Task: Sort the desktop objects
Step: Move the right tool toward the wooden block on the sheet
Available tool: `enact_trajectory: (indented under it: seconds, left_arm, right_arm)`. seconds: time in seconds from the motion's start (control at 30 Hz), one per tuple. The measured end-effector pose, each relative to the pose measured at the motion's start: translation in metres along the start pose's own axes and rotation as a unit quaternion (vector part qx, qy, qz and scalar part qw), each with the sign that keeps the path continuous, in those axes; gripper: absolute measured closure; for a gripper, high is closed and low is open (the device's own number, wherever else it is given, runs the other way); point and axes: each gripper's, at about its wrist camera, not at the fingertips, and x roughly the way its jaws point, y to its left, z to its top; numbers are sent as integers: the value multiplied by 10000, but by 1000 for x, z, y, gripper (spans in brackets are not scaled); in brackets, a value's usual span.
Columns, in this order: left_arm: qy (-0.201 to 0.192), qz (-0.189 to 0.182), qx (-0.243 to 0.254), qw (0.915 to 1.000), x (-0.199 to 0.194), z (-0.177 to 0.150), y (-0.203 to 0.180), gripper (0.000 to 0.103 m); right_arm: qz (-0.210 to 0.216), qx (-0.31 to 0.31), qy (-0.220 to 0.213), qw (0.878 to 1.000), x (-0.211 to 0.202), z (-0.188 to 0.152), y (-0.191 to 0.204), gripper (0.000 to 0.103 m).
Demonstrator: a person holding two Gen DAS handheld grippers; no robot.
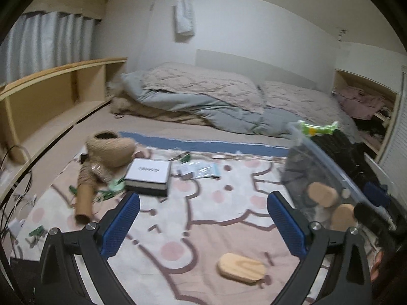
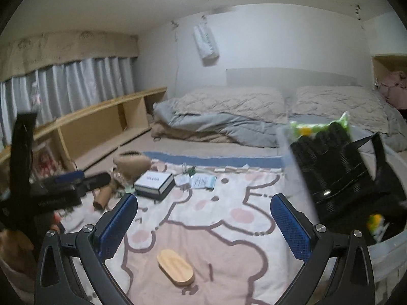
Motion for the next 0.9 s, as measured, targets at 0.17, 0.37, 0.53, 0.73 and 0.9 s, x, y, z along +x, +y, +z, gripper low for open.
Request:
enact_trajectory:
  seconds: [0.17, 0.37, 0.53, 0.73, 0.9]
  left_arm:
    - [104, 355, -82, 9993, 9, -18, 22, 2]
    - [214, 693, -194, 9972, 23, -36, 46, 2]
    - [259, 940, -311, 9948, 38, -49, 60, 2]
    - [356, 1126, -184, 9928, 48, -58, 69, 2]
    - [491, 1174, -262, 9915, 55, -61, 81, 2]
  right_arm:
    - [-49, -43, 298, 9995, 30, -31, 16, 0]
    - [-113, -8, 644, 9979, 54, -59, 17, 0]
    - [-108, -120, 905, 9958, 69, -78, 19, 0]
    - [-42, -572, 1565, 9860, 86, -97, 30, 0]
    - [38, -676, 1889, 9797, 97, -108, 34, 0]
